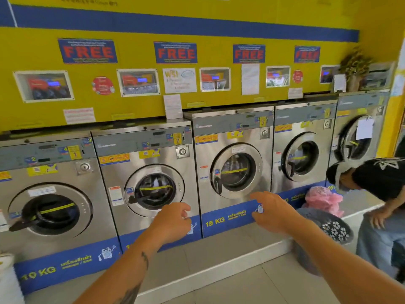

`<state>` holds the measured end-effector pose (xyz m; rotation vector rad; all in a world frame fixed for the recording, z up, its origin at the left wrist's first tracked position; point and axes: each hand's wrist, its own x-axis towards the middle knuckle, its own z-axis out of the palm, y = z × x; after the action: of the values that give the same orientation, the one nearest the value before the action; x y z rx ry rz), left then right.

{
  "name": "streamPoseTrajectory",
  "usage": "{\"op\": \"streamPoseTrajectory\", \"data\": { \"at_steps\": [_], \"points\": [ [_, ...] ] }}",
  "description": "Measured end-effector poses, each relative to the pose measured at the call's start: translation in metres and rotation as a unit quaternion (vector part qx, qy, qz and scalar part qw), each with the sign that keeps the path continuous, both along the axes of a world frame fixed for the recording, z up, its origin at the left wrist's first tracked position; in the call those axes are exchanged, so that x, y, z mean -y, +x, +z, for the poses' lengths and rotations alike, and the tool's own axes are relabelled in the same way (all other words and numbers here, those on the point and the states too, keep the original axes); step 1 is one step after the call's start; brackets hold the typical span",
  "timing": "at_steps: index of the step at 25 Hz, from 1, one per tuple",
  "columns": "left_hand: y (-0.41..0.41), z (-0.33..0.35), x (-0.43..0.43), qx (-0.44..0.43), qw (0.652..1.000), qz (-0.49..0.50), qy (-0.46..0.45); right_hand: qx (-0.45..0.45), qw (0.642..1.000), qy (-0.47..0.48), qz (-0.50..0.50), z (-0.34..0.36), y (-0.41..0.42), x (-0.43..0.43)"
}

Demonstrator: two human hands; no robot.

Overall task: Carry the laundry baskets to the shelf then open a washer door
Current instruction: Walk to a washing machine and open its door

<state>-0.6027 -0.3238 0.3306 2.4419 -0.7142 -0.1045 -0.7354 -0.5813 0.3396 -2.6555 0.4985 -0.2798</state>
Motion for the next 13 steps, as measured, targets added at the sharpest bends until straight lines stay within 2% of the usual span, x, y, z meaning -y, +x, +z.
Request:
{"op": "streamPoseTrajectory", "data": {
  "at_steps": [8,13],
  "points": [
    [0.138,-0.013,0.148,-0.044,0.997,0.058,-0.035,0.004,0.999,-0.003,0.052,0.010,0.159,0.163],
    [0.251,-0.034,0.228,0.010,0.994,0.057,-0.095,0.020,0.995,-0.011,0.092,-0.009,0.279,0.229]
  ]
}}
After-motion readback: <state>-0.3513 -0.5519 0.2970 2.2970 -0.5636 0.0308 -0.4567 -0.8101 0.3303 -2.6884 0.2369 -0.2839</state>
